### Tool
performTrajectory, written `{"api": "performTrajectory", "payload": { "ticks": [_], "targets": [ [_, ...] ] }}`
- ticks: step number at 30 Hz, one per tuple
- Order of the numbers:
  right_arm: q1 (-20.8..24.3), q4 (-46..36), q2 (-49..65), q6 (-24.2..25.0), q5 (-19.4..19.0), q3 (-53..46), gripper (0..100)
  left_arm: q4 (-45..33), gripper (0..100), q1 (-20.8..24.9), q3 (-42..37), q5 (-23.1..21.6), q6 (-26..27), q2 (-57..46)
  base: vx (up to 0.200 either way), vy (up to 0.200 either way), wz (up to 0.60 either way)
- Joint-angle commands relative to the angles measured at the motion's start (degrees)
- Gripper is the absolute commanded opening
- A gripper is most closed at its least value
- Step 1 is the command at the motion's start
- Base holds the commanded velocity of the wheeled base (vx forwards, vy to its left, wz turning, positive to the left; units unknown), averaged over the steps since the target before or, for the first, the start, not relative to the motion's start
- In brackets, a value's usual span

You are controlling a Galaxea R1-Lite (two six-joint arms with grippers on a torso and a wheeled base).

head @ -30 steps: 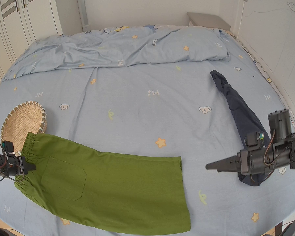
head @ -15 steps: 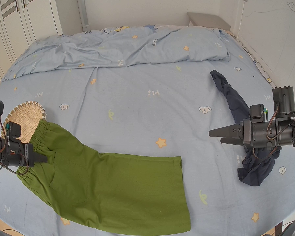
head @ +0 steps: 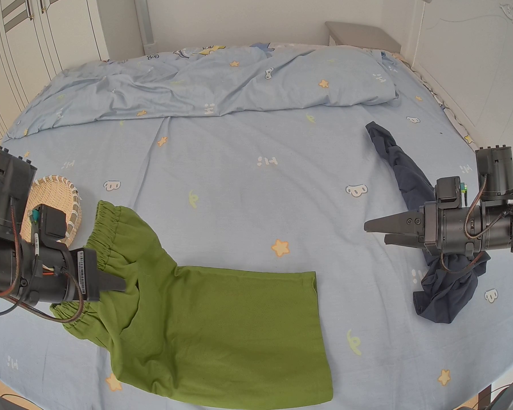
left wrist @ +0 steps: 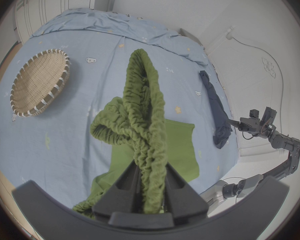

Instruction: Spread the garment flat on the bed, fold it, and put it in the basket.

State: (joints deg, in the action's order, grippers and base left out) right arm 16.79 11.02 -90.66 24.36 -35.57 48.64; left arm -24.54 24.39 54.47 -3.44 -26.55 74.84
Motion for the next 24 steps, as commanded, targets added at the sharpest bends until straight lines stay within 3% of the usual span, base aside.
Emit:
{"api": "performTrajectory", "payload": {
  "ticks": [1, 9, 24],
  "targets": [
    [0.09, -0.03, 0.31, -0.01, 0.15, 0.05, 100, -0.16, 0, 7.16, 2.40, 2.65, -4.03, 3.21, 0.000, 0.000, 0.00],
    [0.35, -0.03, -0.22, -0.01, 0.33, -0.04, 100, 1.16, 0, 16.39, 3.89, 5.55, -9.48, 9.62, 0.000, 0.000, 0.00],
    [0.62, -0.03, -0.39, -0.01, 0.33, -0.12, 100, 9.07, 0, 23.68, 2.84, 7.13, -16.87, 13.58, 0.000, 0.000, 0.00]
  ]
}}
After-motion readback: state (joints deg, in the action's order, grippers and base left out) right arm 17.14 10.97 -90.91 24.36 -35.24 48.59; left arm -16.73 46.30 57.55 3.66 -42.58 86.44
